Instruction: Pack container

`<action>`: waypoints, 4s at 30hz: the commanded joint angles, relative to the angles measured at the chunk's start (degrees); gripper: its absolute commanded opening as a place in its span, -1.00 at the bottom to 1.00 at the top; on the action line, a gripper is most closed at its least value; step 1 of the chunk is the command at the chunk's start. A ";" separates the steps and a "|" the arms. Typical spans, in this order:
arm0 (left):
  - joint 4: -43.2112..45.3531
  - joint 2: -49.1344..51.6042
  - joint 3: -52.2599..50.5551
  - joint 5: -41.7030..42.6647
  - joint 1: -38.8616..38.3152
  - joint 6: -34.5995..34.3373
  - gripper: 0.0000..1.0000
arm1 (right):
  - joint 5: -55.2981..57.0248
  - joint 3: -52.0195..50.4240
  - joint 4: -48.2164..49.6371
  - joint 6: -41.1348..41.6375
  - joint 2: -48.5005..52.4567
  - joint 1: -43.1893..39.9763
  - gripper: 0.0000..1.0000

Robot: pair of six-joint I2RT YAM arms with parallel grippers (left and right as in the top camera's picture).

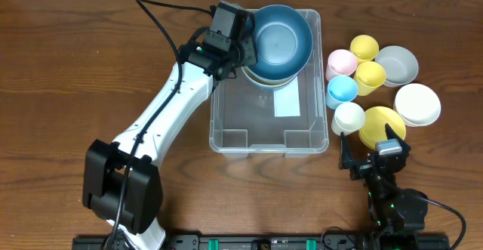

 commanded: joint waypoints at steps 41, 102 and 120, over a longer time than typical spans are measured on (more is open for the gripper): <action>-25.94 -21.86 1.05 -16.74 31.06 0.31 0.96 | -0.44 -0.11 -0.22 0.24 -0.35 -0.42 0.98; -25.94 -21.86 1.05 -16.74 31.06 0.31 0.96 | 0.59 59.41 -52.17 0.74 67.76 -3.85 0.50; -25.94 -21.86 1.05 -16.74 31.06 0.31 0.96 | 2.82 58.71 -46.10 -1.55 76.98 -3.85 0.47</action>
